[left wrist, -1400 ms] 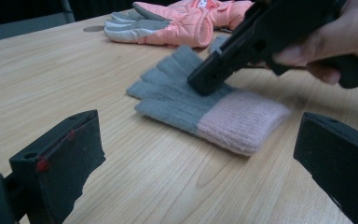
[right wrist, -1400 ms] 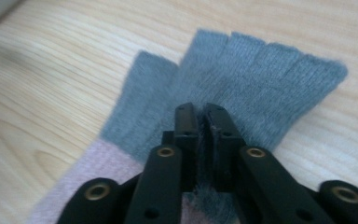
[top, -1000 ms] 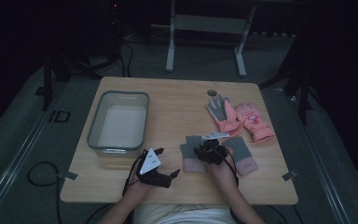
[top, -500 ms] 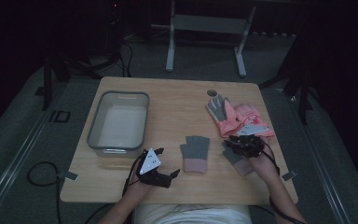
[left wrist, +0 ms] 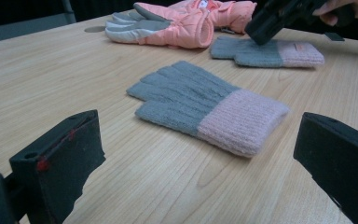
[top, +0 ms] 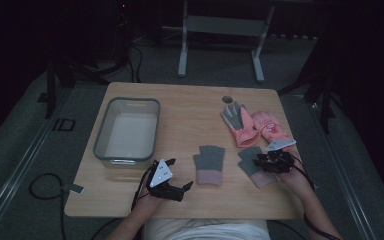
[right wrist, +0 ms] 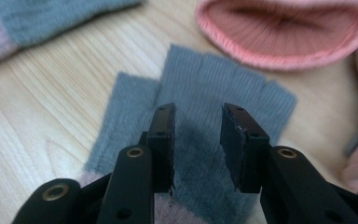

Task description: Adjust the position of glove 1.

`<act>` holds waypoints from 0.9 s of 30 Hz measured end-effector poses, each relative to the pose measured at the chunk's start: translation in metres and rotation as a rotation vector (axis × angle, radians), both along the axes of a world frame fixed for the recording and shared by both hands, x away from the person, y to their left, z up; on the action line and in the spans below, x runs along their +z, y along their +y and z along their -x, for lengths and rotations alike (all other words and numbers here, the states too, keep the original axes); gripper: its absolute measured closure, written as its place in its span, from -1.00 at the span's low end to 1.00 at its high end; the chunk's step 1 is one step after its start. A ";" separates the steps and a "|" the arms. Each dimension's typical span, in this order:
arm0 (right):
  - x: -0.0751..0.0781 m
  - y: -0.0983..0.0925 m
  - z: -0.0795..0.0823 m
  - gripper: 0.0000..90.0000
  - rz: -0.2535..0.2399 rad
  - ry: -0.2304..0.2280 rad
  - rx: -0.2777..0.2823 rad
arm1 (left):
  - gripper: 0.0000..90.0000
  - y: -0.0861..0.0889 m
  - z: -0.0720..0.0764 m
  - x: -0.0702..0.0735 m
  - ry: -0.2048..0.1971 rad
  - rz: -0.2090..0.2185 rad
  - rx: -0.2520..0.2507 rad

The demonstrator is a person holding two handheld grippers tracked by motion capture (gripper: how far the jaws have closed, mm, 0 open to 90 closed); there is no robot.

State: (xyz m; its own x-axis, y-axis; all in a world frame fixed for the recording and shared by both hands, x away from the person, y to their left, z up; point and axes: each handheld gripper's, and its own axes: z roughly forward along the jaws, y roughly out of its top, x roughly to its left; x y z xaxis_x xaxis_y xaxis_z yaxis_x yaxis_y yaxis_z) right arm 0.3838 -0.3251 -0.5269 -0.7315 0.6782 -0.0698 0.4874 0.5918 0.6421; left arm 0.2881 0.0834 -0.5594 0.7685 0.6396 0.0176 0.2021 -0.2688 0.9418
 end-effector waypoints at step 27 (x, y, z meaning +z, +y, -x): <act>0.035 0.041 0.058 0.93 -0.222 -0.050 -0.462 | -0.98 0.000 0.000 0.000 -0.004 0.000 0.002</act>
State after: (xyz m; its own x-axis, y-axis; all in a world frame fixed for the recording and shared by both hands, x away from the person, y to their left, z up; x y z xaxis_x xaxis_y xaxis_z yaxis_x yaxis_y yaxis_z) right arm 0.3258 -0.2843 -0.4920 -0.3519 0.9322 0.0853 0.6312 0.1690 0.7570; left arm 0.2876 0.0835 -0.5593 0.7671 0.6412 0.0209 0.1987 -0.2684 0.9426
